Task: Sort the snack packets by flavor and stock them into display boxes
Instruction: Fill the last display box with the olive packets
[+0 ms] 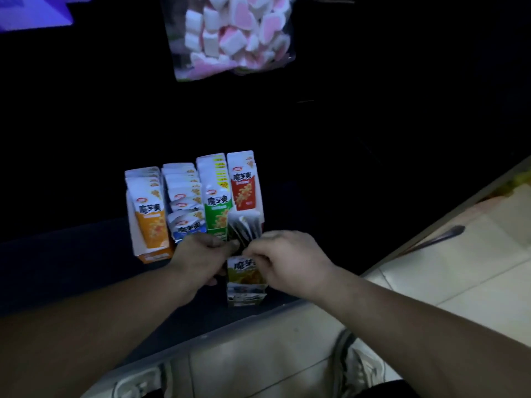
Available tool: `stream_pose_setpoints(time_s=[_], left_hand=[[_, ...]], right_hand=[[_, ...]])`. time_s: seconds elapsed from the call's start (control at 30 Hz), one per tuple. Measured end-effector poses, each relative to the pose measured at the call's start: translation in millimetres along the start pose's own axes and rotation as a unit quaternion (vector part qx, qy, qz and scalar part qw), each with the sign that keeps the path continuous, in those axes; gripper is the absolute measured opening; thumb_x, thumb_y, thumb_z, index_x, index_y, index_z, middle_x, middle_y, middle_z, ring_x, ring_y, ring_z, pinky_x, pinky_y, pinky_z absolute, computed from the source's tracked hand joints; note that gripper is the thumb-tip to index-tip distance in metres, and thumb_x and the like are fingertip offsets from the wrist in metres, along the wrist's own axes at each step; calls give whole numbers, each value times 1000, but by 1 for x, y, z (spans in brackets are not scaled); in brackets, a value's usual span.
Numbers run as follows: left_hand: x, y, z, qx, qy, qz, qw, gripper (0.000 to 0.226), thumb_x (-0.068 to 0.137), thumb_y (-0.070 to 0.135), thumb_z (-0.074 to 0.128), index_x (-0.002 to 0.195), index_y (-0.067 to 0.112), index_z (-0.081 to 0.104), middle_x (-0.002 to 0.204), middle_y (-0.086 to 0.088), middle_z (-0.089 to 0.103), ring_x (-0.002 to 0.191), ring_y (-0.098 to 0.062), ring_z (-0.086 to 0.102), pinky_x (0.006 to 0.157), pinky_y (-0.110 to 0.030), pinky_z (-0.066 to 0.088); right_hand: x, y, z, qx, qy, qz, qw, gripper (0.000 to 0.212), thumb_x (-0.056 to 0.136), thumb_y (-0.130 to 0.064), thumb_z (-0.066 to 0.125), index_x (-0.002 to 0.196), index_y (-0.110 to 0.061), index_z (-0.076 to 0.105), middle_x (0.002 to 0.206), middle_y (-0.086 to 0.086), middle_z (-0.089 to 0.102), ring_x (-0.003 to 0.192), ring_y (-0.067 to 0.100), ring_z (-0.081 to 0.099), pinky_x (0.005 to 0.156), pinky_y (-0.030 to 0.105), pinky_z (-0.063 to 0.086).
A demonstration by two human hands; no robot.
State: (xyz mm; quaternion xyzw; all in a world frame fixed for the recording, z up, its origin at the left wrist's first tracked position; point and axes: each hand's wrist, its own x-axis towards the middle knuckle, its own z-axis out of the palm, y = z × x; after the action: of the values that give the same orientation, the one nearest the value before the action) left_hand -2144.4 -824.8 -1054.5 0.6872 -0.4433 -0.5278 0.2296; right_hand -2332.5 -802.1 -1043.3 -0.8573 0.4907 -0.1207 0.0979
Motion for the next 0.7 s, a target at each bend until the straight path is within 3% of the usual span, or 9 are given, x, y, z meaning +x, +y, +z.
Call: stream_pose_setpoints(time_s=[0.2,0.27,0.4,0.43,0.5,0.57,0.7], left_hand=[[13,-2,0,-6,3,-12,1000,10,92,17,75,87,8,77,73,-12,77,66,-21,74,55,-30,56],[12,-3,-1,-14,11,-4,1000,10,93,14,73,87,7,76,74,-15,76,66,-22,73,54,-30,55],[11,0,-6,-21,34,25,999,16,94,16,71,83,5,71,80,-20,74,67,-22,69,56,-31,55],[11,2,-10,-31,38,33,998,17,93,16,71,82,3,69,84,-23,72,71,-25,69,59,-33,57],[10,5,-16,-71,41,38,996,19,92,15,70,85,-2,67,94,-29,69,85,-34,70,71,-39,63],[10,9,-24,-109,31,40,993,22,93,16,67,93,-6,65,99,-28,71,93,-39,72,80,-45,65],[7,22,-43,-144,54,58,986,26,96,16,64,98,-10,62,94,-23,76,84,-35,76,74,-43,66]], right_hand=[[-5,2,0,34,-132,64,989,14,88,-32,62,101,-31,68,95,-1,70,94,27,66,74,34,54],[-4,2,3,13,-115,61,991,16,90,-32,59,103,-31,68,98,-1,70,96,28,65,73,33,52],[0,2,-1,-12,18,37,999,16,84,-30,61,97,-28,70,96,-4,70,94,25,67,69,33,54],[1,3,-1,-20,13,31,999,16,84,-30,60,97,-29,69,96,-5,70,94,23,67,70,33,54],[1,4,3,-11,-37,26,999,18,86,-31,58,100,-32,70,99,-8,71,98,18,65,74,33,54],[0,3,9,48,-107,60,991,12,92,-37,58,94,-33,69,89,-10,70,89,14,64,74,33,54],[3,0,14,138,-251,116,951,33,97,-49,60,73,-26,65,60,-11,55,60,6,51,63,30,47]])
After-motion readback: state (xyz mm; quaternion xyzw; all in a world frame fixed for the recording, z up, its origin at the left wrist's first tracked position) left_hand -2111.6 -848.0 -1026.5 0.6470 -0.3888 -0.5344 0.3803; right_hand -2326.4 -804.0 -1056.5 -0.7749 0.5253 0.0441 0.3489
